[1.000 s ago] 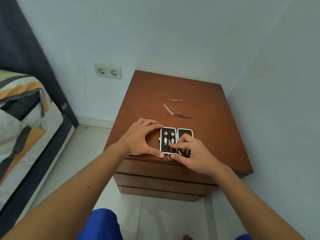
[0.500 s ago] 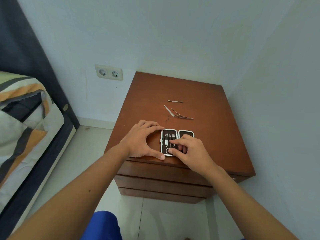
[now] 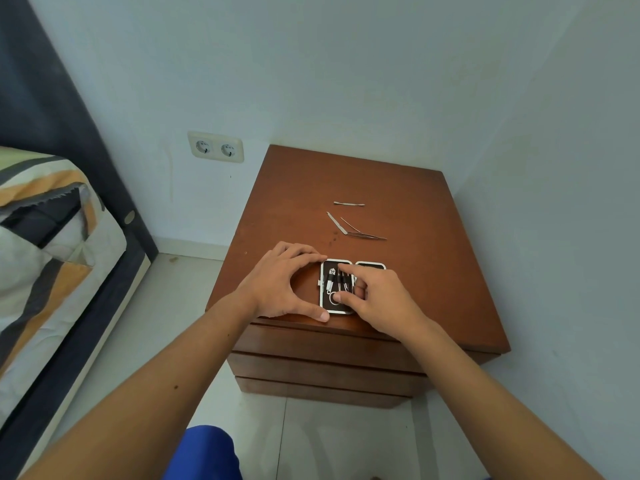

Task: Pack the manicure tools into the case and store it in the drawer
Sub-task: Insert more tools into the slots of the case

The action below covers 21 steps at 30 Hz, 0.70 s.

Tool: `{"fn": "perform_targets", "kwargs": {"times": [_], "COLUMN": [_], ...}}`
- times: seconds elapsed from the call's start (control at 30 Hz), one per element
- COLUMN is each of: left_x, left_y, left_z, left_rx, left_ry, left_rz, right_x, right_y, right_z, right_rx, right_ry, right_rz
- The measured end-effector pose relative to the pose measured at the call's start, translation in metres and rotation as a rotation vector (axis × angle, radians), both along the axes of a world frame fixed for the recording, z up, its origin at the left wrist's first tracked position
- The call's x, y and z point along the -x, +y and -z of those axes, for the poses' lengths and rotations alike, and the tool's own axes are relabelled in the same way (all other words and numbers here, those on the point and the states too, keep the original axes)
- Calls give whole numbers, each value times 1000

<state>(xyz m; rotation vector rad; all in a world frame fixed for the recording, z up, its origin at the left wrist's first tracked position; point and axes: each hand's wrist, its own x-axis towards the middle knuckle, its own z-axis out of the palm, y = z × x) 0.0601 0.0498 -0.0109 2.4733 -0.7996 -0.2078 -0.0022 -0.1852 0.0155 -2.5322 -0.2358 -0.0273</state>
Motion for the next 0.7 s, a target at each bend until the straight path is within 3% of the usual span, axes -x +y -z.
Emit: {"fn": "perform_targets", "kwargs": {"times": [0.7], "left_x": [3], "left_y": [0], "left_z": [-2], "left_rx": [19], "left_ry": [-5], "left_rz": [-10], "right_x": [-5], "right_y": [-12], "right_z": [1], "right_rx": [-94], "right_ry": [73], "right_rz": [13]}}
